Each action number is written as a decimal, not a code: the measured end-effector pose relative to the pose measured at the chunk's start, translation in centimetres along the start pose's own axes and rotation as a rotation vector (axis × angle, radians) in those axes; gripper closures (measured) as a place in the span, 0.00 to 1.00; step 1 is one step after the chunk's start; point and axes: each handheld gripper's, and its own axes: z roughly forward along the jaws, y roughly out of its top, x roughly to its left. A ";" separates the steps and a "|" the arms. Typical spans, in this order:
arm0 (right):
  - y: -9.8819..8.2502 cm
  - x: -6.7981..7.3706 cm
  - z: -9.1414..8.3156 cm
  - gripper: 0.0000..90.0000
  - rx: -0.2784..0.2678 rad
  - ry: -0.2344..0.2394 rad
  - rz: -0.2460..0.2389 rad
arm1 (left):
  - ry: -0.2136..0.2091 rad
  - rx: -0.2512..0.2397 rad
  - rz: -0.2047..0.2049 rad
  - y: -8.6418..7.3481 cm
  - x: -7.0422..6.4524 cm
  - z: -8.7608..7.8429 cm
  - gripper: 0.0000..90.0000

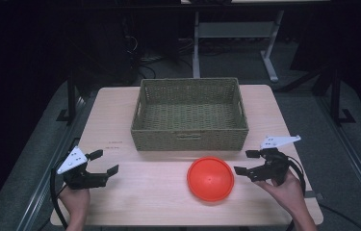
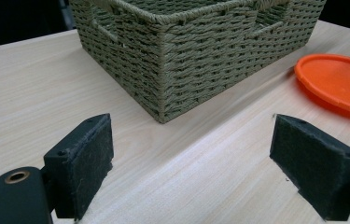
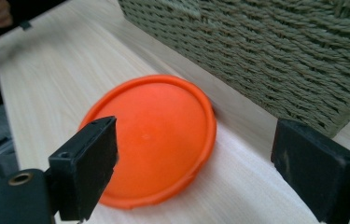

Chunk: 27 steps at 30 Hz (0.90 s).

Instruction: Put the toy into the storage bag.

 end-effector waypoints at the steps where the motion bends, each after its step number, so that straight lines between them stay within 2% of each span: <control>1: 0.1 0.0 0.3 0.15 0.014 0.000 0.002 | 0.001 0.000 0.004 0.0 0.0 0.0 0.14; 5: 0.6 0.2 1.6 0.15 0.040 0.027 -0.005 | 0.000 -0.002 -0.011 -0.1 0.1 -0.1 0.14; 7: 0.8 0.3 2.4 0.16 0.063 0.036 -0.006 | -0.003 -0.005 -0.005 0.0 0.1 -0.1 0.14; 13: 0.8 -0.3 4.2 0.16 0.142 0.052 0.026 | -0.003 -0.002 0.002 0.0 0.0 0.0 0.14; 22: -0.1 -1.5 5.1 0.20 0.203 0.064 0.083 | 0.001 -0.010 -0.012 -0.1 0.1 -0.1 0.14; 27: -0.1 -1.3 5.7 0.24 0.231 0.070 0.072 | 0.000 -0.008 -0.017 -0.1 0.1 -0.1 0.14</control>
